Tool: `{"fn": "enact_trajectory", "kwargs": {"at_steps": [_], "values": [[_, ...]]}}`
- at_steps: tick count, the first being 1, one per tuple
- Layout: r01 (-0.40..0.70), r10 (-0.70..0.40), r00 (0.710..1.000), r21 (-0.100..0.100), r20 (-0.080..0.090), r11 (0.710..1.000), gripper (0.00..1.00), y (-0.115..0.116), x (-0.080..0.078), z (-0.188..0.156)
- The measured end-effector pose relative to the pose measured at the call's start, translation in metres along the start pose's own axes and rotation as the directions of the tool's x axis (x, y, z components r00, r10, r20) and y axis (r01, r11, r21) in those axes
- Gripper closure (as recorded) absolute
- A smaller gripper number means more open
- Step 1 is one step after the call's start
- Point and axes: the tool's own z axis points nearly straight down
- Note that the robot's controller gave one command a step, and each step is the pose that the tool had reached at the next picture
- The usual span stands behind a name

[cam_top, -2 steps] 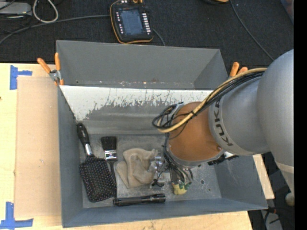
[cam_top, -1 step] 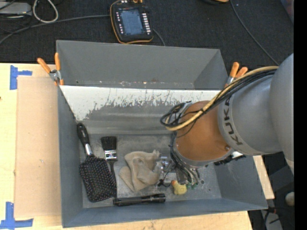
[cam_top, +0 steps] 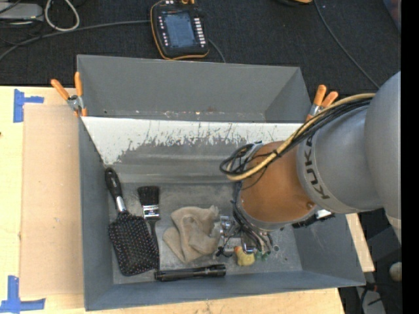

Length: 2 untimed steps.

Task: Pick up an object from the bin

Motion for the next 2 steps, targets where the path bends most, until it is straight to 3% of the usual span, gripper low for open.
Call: {"fn": "enact_trajectory", "kwargs": {"at_steps": [1, 2], "values": [[0.038, -0.038, 0.999, 0.002, -0.007, 0.999, 1.00, 0.001, -0.004, 0.008], [0.061, -0.061, 0.998, 0.001, -0.009, 0.998, 1.00, -0.001, 0.012, -0.020]]}}
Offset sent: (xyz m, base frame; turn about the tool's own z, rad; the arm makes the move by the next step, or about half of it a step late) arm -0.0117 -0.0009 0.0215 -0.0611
